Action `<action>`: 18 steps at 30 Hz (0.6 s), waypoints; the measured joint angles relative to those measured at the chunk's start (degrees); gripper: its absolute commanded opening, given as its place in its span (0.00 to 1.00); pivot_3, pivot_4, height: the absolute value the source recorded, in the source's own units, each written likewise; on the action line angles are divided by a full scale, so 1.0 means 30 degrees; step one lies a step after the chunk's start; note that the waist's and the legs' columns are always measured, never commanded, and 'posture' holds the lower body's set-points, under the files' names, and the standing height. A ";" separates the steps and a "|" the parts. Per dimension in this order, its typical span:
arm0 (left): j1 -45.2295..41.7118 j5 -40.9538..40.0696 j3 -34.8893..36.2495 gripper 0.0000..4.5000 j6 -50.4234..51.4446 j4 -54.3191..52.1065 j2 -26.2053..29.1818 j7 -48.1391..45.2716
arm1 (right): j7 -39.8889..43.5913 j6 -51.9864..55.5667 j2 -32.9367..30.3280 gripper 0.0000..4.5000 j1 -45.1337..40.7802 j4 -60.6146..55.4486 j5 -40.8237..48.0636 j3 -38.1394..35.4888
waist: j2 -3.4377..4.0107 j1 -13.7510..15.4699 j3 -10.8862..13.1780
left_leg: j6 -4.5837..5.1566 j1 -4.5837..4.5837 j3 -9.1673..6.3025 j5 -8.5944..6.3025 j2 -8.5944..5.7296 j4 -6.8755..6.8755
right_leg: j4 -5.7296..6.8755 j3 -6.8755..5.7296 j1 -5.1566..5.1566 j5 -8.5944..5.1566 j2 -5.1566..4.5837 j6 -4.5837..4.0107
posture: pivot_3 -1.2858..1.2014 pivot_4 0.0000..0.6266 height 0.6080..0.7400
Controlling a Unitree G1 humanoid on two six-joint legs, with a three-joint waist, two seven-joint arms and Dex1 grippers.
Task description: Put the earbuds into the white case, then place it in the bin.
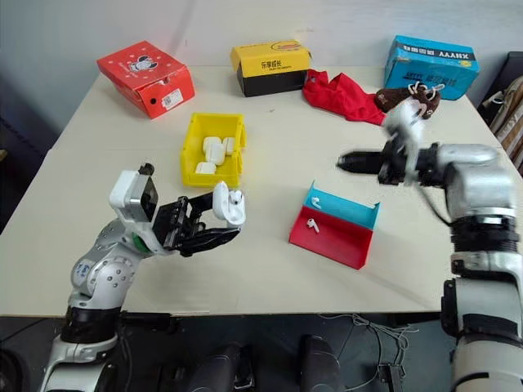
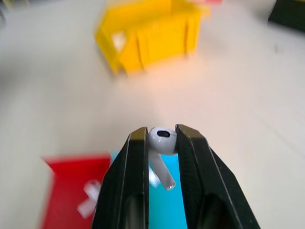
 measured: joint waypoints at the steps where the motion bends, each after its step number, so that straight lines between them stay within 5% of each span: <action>1: -0.0529 -0.0020 0.0081 0.62 -0.0097 0.0549 -0.0273 0.0062 | -0.1731 0.2023 0.1204 0.09 0.0115 -0.1518 0.1963 -0.1582 | -0.0003 -0.0016 -0.0002 | -0.0002 -0.0001 -0.0008 0.0002 0.0001 0.0001 | 0.0011 -0.0009 -0.0001 0.0001 -0.0033 -0.0003 | 0.52 0.24 1.00; 4: -0.1924 0.0058 -0.0006 0.62 -0.0363 0.1421 -0.0996 0.0124 | -0.6357 0.4851 0.5040 0.09 0.1622 -0.6346 0.7256 -0.4266 | -0.0008 -0.0073 -0.0007 | -0.0019 0.0001 -0.0028 0.0003 -0.0002 -0.0010 | 0.0037 -0.0034 -0.0007 -0.0004 -0.0037 -0.0014 | 0.52 0.24 1.00; 8: -0.2807 0.0349 -0.0238 0.62 -0.0709 0.2376 -0.1833 0.0139 | -1.0840 0.5674 0.8459 0.09 0.3723 -1.0115 1.1975 -0.4456 | -0.0007 -0.0074 -0.0006 | 0.0018 -0.0028 0.0022 0.0011 -0.0061 -0.0024 | 0.0058 -0.0002 -0.0047 0.0000 0.0051 -0.0008 | 0.52 0.24 1.00; 18: -0.3193 0.0879 -0.0816 0.62 -0.1096 0.2829 -0.3531 0.0924 | -1.3234 0.4681 0.8631 0.09 0.7010 -1.3383 1.4949 -0.2278 | -0.0012 0.0035 -0.0008 | 0.0058 -0.0026 0.0034 0.0005 -0.0075 -0.0023 | 0.0038 0.0004 -0.0044 0.0010 0.0077 0.0011 | 0.52 0.24 1.00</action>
